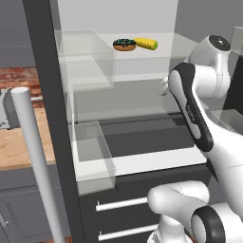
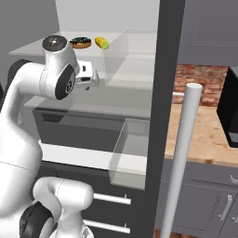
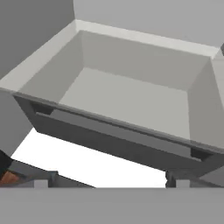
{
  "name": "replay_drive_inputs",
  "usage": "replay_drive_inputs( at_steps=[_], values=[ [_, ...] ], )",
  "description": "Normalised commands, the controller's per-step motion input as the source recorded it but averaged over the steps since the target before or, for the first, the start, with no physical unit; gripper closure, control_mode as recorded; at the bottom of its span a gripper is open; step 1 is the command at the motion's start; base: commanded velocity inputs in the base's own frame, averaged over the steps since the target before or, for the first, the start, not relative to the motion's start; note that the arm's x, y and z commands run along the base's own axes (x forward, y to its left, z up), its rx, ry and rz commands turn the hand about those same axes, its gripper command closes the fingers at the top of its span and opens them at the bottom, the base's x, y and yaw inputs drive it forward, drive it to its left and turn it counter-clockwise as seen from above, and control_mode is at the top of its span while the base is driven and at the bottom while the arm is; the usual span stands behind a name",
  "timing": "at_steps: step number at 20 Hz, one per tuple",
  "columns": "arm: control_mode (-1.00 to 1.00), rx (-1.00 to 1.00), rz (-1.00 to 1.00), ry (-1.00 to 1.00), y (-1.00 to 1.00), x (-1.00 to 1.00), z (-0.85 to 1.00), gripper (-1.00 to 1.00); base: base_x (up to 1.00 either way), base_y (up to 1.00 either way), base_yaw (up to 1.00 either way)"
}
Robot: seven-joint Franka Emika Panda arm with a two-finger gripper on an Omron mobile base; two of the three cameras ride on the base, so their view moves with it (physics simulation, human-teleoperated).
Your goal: Pick corn from the fridge and place it on the plate on the counter.
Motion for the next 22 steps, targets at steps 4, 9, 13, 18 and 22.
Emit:
replay_drive_inputs(
  at_steps=[4,9,13,18,22],
  values=[
    [-1.00,-0.12,0.13,-0.62,0.00,0.00,1.00,-1.00,0.00,0.00,0.00],
    [-1.00,0.01,-0.04,-0.37,-0.02,0.16,0.82,-1.00,0.00,0.00,0.00],
    [-1.00,0.06,-0.09,-0.25,0.00,0.41,0.87,-1.00,0.00,0.00,0.00],
    [-1.00,0.01,-0.01,0.01,0.00,0.65,0.23,-1.00,0.00,0.00,0.00],
    [-1.00,0.00,0.03,0.07,-0.02,0.65,0.01,-1.00,0.00,0.00,0.00]
  ],
)
